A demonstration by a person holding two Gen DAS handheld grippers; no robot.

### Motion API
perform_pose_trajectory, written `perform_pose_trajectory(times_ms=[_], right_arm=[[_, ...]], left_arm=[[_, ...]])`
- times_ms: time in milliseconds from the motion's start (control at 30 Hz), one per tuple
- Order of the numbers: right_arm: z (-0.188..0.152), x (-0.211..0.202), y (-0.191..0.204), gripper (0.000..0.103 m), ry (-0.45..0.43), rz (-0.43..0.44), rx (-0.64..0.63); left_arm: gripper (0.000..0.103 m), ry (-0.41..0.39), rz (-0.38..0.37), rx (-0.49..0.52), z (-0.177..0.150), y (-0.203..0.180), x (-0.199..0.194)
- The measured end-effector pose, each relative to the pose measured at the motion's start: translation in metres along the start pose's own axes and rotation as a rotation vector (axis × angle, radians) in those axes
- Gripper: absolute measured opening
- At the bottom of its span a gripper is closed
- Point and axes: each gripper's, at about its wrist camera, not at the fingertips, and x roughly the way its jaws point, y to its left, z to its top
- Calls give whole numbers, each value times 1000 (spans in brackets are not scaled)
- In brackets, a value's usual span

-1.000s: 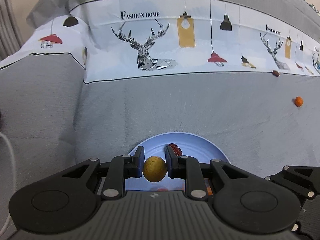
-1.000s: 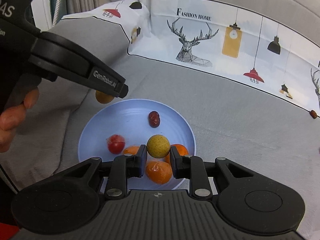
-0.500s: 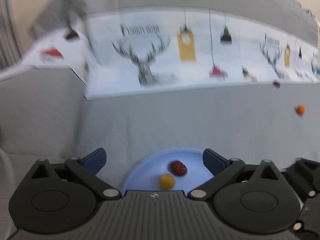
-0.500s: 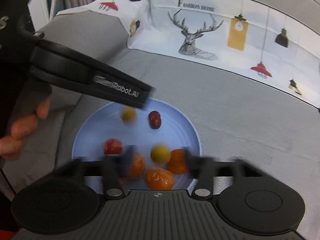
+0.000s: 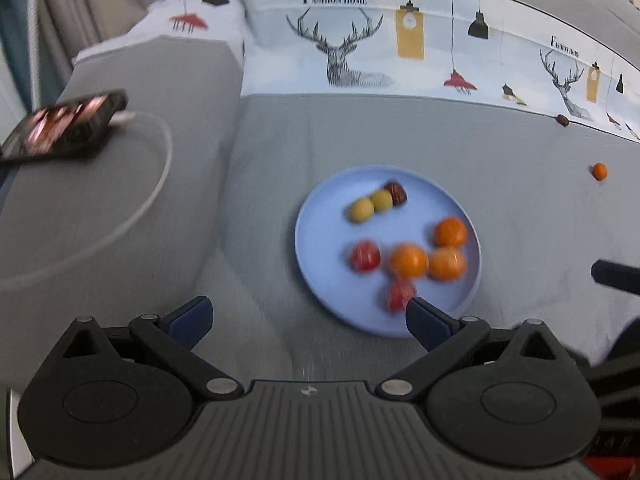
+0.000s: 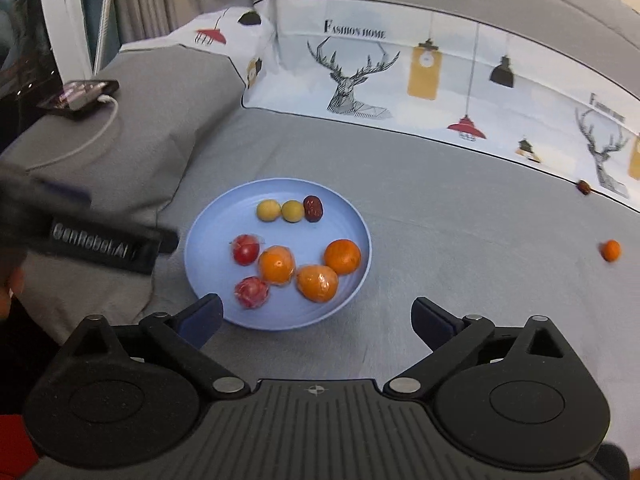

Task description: Organize fruits

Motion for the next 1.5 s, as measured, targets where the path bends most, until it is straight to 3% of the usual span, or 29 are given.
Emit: perform_pose_trajectory(times_ms=[233,533,1500], right_arm=[[-14,-41,11,102,-66,-23,-8],[-21,-73,12,102,-136,-43,-20],[-22,-80,18,102,-139,-58,-35]], left_arm=[[103,-65,22,11,-23,-2,-43],[103,-127,26,16,-28,-15,-73],[103,-130,28,4,-29,-10,-76]])
